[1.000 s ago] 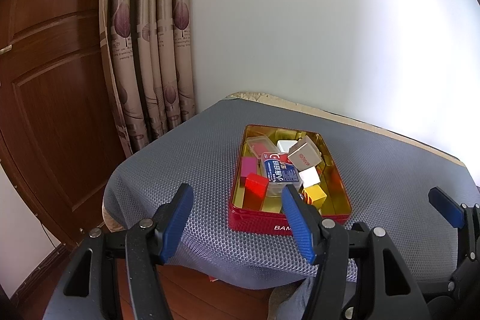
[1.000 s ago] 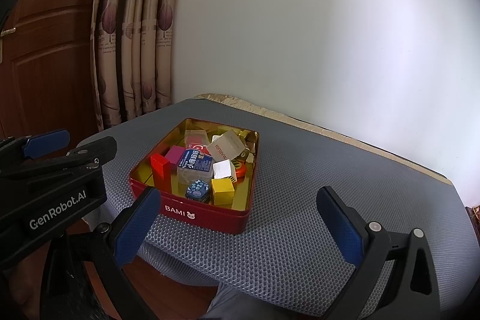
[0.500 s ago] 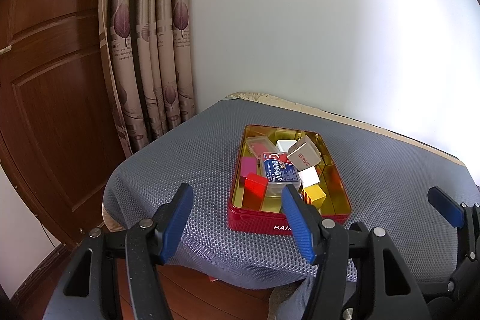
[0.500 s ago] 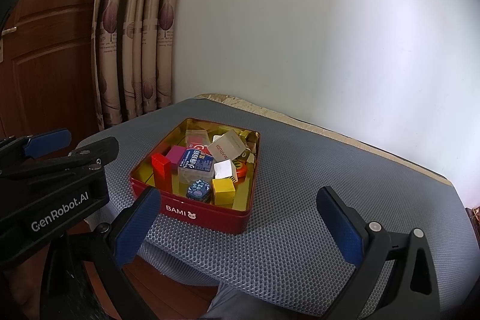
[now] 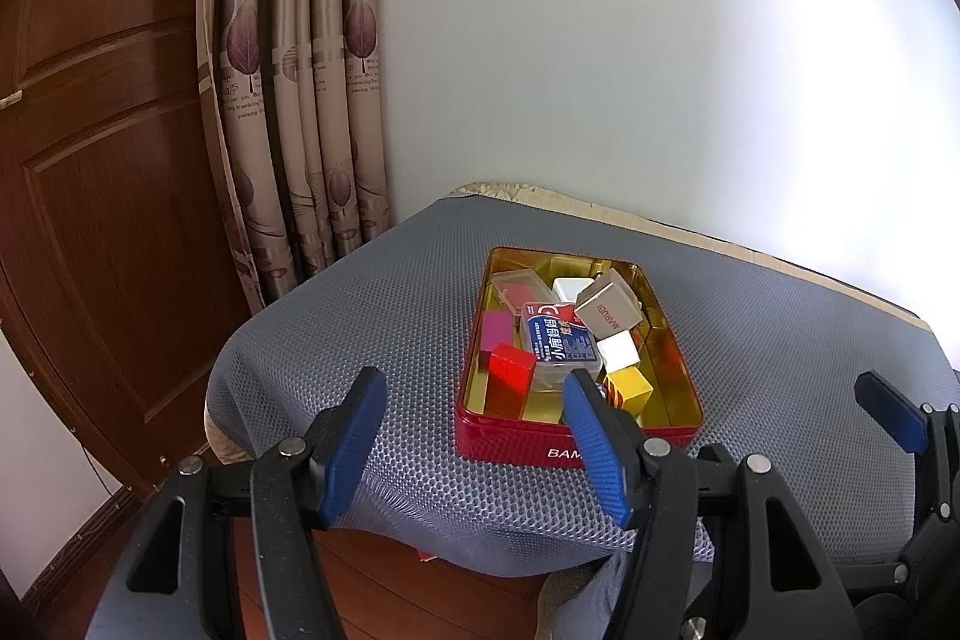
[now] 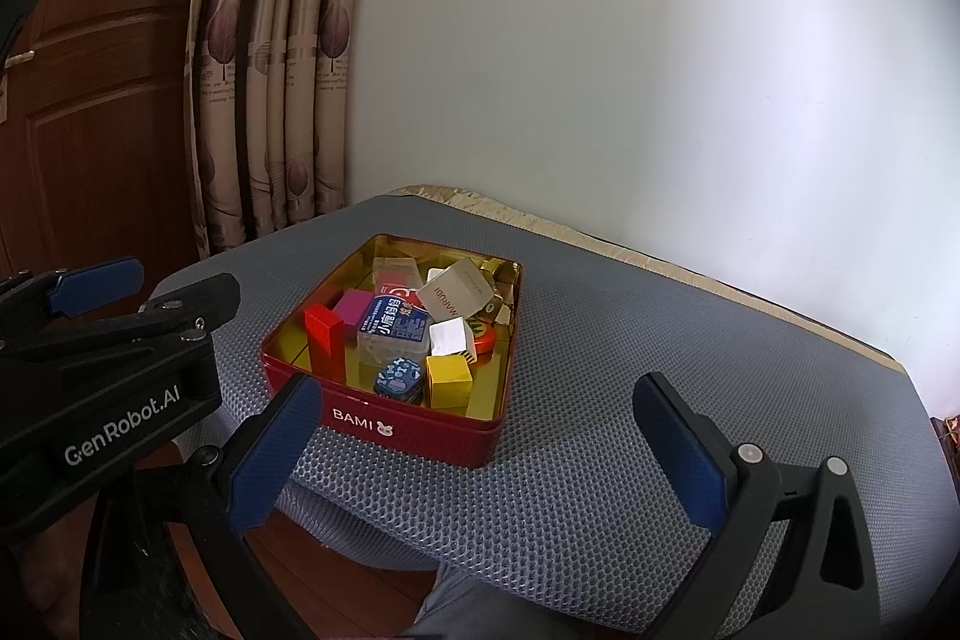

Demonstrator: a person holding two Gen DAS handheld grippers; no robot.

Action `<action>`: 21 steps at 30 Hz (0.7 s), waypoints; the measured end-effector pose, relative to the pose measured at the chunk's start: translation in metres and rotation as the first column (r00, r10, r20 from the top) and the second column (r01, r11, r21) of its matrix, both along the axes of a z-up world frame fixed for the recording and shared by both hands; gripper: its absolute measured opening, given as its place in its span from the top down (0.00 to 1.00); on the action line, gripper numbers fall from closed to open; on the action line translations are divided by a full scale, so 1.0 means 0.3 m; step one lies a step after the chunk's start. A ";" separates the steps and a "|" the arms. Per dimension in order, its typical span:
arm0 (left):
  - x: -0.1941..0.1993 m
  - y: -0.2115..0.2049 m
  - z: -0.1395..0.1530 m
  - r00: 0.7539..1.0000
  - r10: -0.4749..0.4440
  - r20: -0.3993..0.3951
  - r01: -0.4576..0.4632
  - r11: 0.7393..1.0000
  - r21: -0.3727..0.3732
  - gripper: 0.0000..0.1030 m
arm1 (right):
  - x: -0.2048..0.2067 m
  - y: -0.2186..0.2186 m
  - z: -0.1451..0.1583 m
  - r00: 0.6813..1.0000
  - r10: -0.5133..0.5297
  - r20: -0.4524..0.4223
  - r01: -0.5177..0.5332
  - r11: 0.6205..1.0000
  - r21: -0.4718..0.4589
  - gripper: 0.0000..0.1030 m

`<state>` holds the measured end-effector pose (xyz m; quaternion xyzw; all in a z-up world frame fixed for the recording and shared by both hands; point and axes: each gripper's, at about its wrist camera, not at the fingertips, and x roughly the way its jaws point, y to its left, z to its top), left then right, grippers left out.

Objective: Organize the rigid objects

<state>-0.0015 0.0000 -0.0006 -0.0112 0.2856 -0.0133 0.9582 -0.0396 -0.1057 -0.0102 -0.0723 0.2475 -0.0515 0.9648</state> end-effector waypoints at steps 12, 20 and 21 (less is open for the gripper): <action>-0.002 0.001 -0.003 1.000 0.000 -0.004 0.000 1.000 -0.003 0.39 | 0.002 0.002 0.001 1.000 0.000 -0.002 0.000 1.000 0.000 0.00; 0.000 0.003 -0.004 1.000 -0.005 -0.008 0.005 1.000 -0.007 0.39 | 0.001 -0.003 -0.006 1.000 0.007 -0.004 -0.007 1.000 -0.001 0.00; 0.000 0.003 -0.005 1.000 -0.004 -0.008 0.004 1.000 -0.006 0.39 | -0.001 -0.003 -0.006 1.000 0.008 -0.004 -0.008 1.000 -0.001 0.00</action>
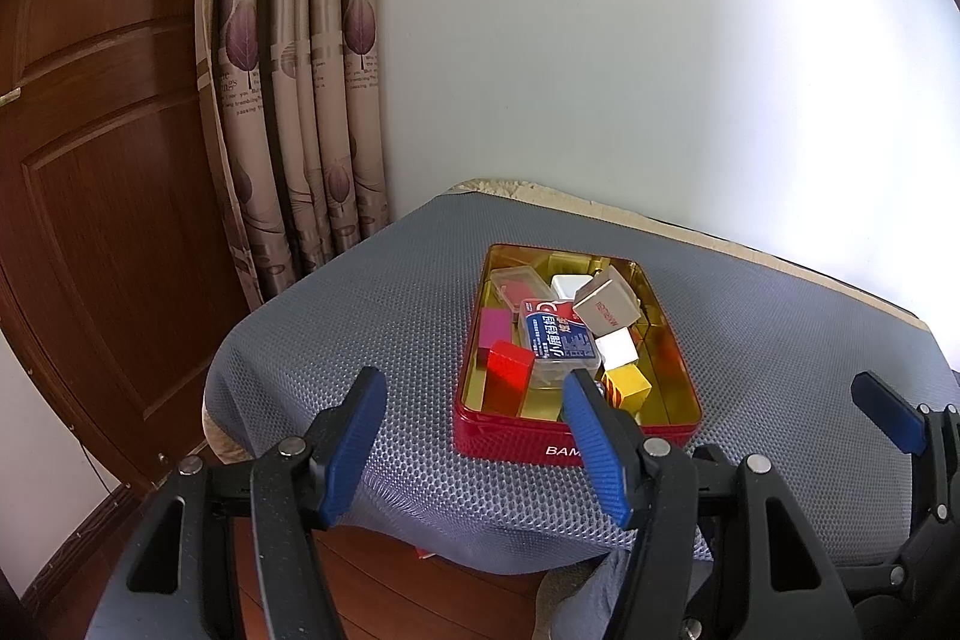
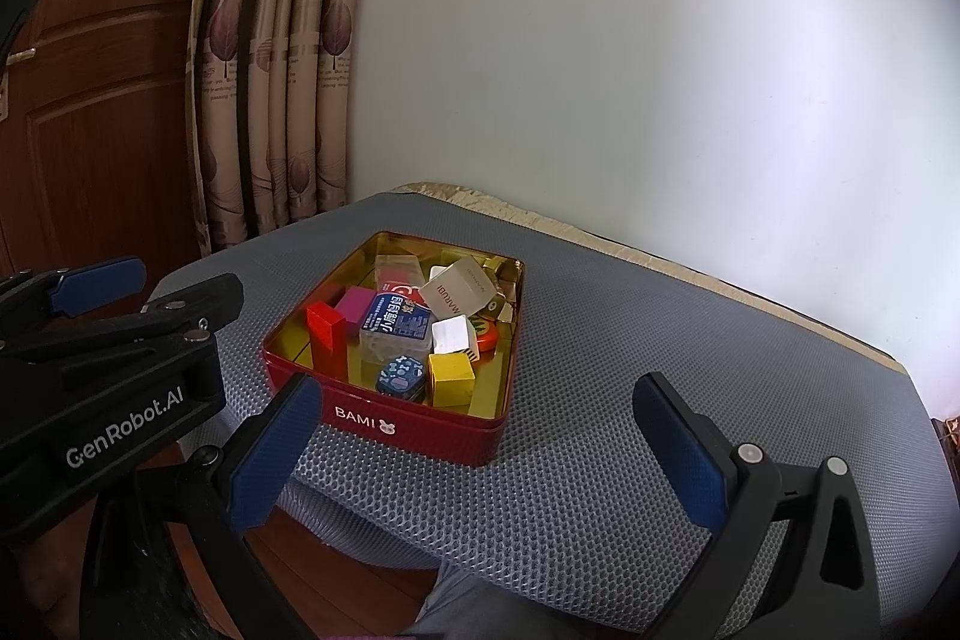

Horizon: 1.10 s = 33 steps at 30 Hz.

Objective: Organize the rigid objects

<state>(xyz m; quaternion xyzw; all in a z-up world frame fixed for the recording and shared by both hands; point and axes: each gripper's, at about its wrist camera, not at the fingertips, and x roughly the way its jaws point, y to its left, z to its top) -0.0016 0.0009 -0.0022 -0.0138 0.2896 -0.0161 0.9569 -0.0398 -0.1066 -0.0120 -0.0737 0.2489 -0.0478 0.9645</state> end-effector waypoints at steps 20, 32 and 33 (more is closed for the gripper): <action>0.018 -0.003 -0.008 0.998 -0.009 -0.055 0.010 1.000 0.021 0.21 | -0.004 -0.006 -0.002 1.000 0.006 -0.005 -0.006 1.000 0.001 0.00; -0.012 -0.009 -0.007 0.999 0.009 0.034 -0.010 0.999 0.033 0.17 | -0.004 -0.006 -0.002 1.000 0.010 -0.005 -0.010 1.000 0.002 0.00; -0.012 -0.008 -0.007 0.999 0.012 0.036 -0.013 0.999 0.034 0.17 | -0.006 -0.006 -0.002 1.000 0.011 -0.005 -0.011 1.000 0.002 0.00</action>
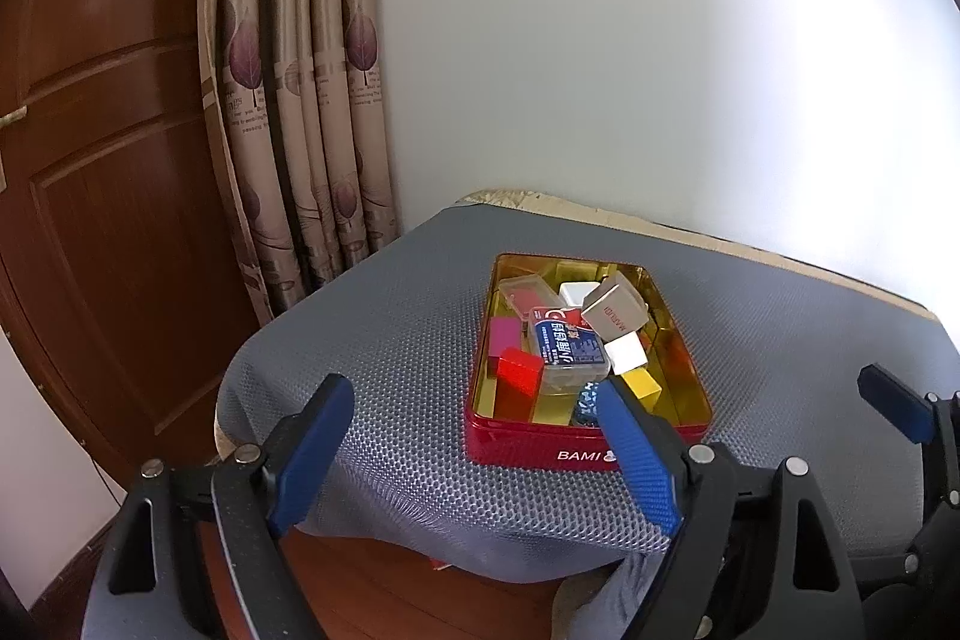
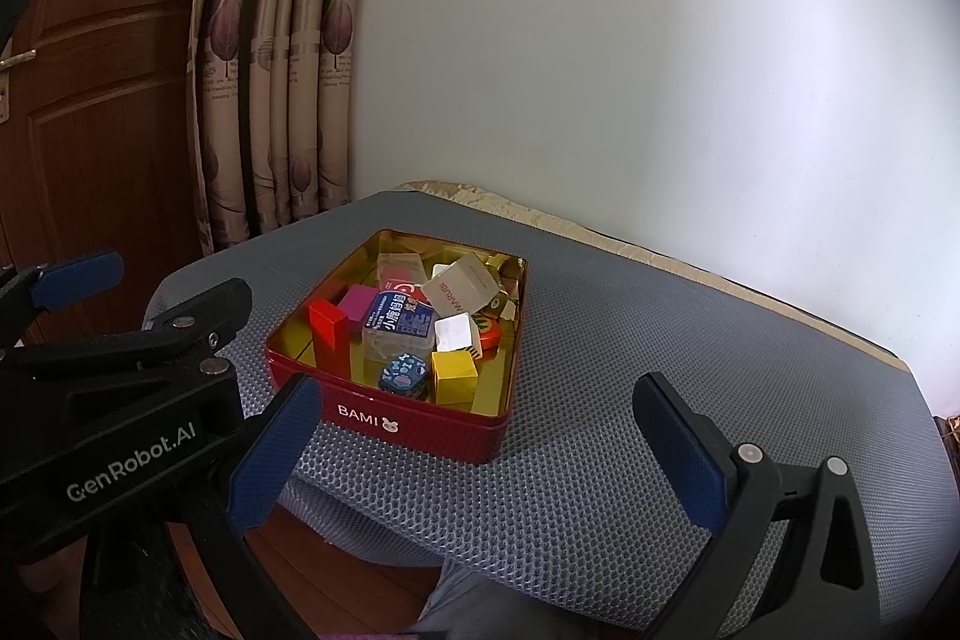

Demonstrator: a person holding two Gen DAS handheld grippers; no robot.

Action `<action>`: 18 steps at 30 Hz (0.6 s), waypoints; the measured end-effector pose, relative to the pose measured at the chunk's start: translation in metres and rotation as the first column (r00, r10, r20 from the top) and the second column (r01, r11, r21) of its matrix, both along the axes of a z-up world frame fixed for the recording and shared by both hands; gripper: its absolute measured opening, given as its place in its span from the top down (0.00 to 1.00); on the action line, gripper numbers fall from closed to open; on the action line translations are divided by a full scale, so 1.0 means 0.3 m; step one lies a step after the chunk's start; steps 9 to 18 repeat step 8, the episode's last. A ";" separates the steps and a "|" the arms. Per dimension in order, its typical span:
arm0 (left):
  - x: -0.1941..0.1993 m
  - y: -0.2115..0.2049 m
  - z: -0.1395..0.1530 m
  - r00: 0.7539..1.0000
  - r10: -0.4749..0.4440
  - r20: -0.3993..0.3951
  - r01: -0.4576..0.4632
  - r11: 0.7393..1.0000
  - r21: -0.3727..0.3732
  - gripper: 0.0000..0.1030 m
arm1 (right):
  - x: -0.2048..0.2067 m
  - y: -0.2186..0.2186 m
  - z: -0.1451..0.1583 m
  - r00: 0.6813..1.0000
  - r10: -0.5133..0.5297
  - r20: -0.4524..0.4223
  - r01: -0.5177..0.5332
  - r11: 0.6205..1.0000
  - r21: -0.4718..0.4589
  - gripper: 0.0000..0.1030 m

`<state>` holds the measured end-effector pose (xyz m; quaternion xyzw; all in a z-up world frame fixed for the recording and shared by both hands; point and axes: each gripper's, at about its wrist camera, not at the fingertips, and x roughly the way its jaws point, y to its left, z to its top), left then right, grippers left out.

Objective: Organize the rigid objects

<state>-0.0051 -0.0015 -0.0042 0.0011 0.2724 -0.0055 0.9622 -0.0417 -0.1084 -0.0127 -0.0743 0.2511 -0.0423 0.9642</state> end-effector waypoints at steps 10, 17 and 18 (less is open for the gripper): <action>0.008 0.008 0.006 1.000 0.002 -0.017 -0.002 1.000 -0.015 0.17 | -0.003 0.000 0.001 1.000 0.003 0.000 -0.003 1.000 0.000 0.00; 0.008 0.008 0.006 1.000 0.002 -0.017 -0.002 1.000 -0.015 0.17 | -0.003 0.000 0.001 1.000 0.003 0.000 -0.003 1.000 0.000 0.00; 0.008 0.008 0.006 1.000 0.002 -0.017 -0.002 1.000 -0.015 0.17 | -0.003 0.000 0.001 1.000 0.003 0.000 -0.003 1.000 0.000 0.00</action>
